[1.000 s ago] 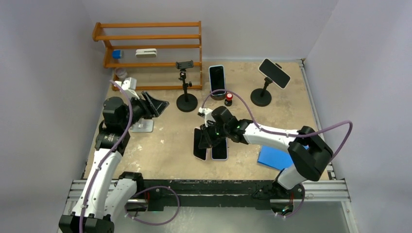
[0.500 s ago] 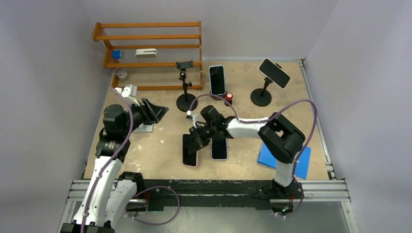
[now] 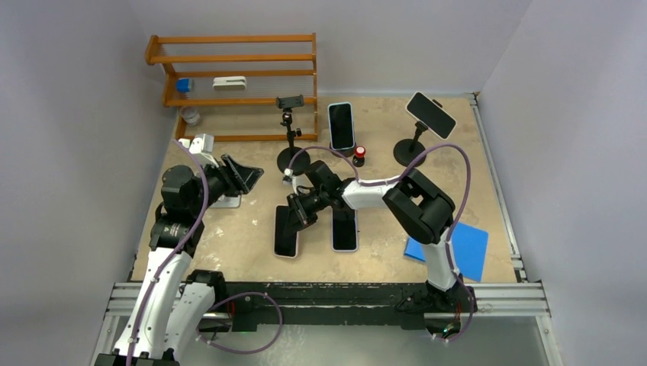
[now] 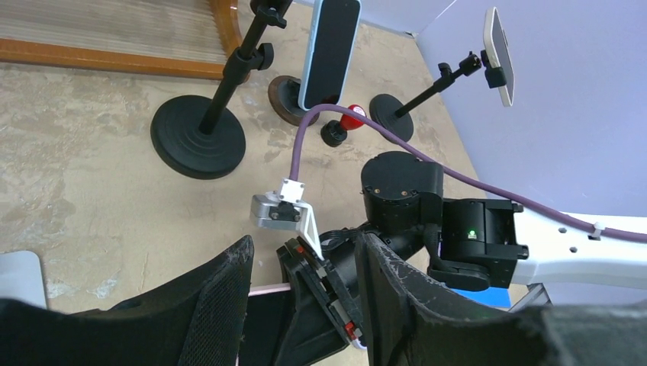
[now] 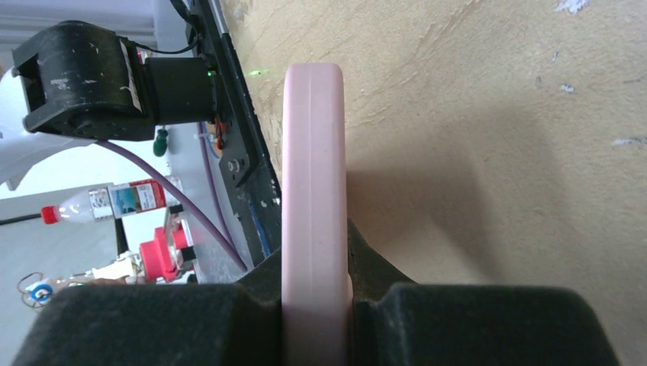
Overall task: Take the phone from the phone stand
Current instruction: Place the phone at the center of the board.
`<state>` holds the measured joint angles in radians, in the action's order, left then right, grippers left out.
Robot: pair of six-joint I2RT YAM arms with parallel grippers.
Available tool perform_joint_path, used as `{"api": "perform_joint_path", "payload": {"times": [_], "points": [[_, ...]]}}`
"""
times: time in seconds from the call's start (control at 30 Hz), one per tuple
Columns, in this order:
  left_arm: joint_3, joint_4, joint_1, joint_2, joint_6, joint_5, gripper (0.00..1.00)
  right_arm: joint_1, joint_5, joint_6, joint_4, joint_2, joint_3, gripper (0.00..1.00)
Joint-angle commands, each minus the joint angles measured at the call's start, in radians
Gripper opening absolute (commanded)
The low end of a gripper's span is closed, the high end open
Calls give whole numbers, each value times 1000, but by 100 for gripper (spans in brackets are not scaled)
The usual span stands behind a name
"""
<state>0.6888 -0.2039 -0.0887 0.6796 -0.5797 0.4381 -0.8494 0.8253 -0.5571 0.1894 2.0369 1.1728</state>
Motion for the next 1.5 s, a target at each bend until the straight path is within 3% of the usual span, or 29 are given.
{"api": "perform_joint_path", "payload": {"times": [0.0,0.57,1.47], "points": [[0,28,-9,-13,24,-9,49,-5,-2,-17,60,28,60,7],[2,13,-10,-17,23,-37,49,-3,-129,9,0,66,44,32],[-2,12,-11,-16,20,-38,49,17,-385,56,-116,40,47,37]]}}
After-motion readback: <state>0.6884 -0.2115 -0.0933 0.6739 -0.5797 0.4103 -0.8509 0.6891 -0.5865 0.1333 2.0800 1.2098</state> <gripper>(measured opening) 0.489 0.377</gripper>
